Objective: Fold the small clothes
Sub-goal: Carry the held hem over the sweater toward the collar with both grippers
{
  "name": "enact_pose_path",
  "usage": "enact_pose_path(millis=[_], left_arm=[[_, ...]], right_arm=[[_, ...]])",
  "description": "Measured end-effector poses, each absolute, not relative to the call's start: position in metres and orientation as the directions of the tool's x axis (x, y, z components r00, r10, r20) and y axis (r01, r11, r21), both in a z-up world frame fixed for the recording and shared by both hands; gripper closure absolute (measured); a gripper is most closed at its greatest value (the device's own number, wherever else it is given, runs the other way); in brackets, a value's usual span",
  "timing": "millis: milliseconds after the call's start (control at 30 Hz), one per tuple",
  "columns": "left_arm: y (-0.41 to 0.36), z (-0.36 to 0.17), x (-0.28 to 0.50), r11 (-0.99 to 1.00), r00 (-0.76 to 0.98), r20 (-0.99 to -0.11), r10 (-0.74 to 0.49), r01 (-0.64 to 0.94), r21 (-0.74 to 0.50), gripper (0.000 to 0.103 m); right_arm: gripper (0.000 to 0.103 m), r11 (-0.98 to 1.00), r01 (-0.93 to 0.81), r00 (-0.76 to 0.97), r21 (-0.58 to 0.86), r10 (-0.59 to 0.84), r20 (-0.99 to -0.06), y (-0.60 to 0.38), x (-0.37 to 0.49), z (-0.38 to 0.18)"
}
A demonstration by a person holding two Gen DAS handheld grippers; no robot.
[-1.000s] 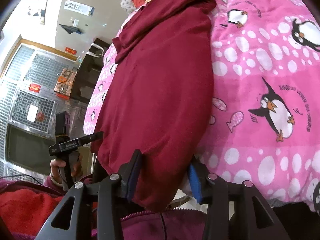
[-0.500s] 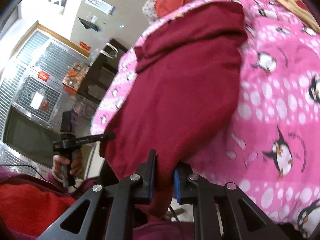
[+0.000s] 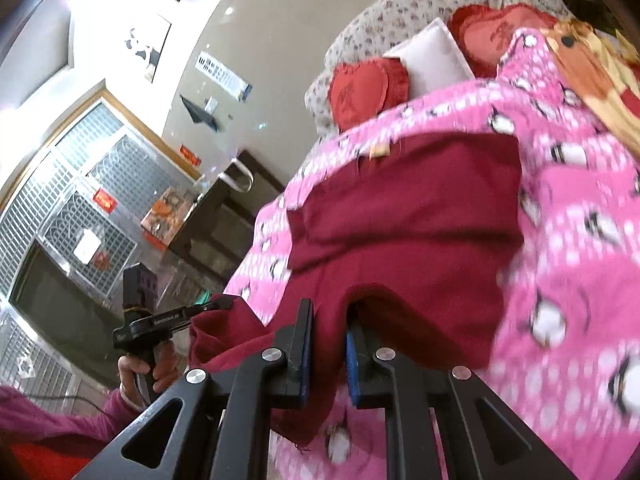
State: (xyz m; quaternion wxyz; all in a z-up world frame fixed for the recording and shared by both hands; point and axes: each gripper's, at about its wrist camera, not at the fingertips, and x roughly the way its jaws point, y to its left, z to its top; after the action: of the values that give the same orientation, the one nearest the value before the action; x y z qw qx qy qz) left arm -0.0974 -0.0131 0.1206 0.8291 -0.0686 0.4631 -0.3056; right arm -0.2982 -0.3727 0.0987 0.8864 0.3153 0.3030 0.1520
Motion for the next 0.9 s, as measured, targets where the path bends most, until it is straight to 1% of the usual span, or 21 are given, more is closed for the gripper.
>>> enact_pose_path(millis=[167, 400, 533, 600, 700, 800, 833, 900], left_arm=[[-0.035, 0.133, -0.055, 0.811, 0.433, -0.699, -0.569, 0.435, -0.390, 0.096], [-0.067, 0.134, 0.012, 0.842, 0.487, -0.696, -0.528, 0.404, -0.356, 0.097], [-0.082, 0.122, 0.042, 0.863, 0.488, -0.721, -0.492, 0.382, -0.331, 0.097], [-0.085, 0.113, 0.056, 0.866, 0.478, -0.729, -0.491, 0.363, -0.345, 0.097], [-0.084, 0.107, 0.073, 0.855, 0.459, -0.727, -0.511, 0.355, -0.378, 0.096], [-0.082, 0.106, 0.085, 0.843, 0.424, -0.734, -0.531, 0.355, -0.405, 0.096], [-0.082, 0.107, 0.087, 0.843, 0.417, -0.739, -0.530, 0.359, -0.402, 0.096], [-0.083, 0.108, 0.088, 0.847, 0.412, -0.749, -0.519, 0.367, -0.385, 0.095]], right_arm=[[0.091, 0.770, -0.067, 0.797, 0.634, 0.424, -0.431, -0.389, -0.254, 0.113], [0.091, 0.782, -0.014, 0.823, 0.624, 0.364, -0.437, -0.425, -0.187, 0.122], [0.092, 0.786, 0.050, 0.819, 0.616, 0.321, -0.475, -0.444, -0.149, 0.112], [0.091, 0.774, 0.096, 0.813, 0.626, 0.302, -0.497, -0.456, -0.133, 0.102], [0.091, 0.752, 0.173, 0.775, 0.636, 0.294, -0.559, -0.476, -0.106, 0.085], [0.090, 0.758, 0.190, 0.753, 0.624, 0.296, -0.588, -0.483, -0.097, 0.080], [0.090, 0.759, 0.183, 0.749, 0.625, 0.304, -0.589, -0.484, -0.098, 0.082], [0.081, 0.755, 0.179, 0.765, 0.630, 0.296, -0.572, -0.489, -0.103, 0.088]])
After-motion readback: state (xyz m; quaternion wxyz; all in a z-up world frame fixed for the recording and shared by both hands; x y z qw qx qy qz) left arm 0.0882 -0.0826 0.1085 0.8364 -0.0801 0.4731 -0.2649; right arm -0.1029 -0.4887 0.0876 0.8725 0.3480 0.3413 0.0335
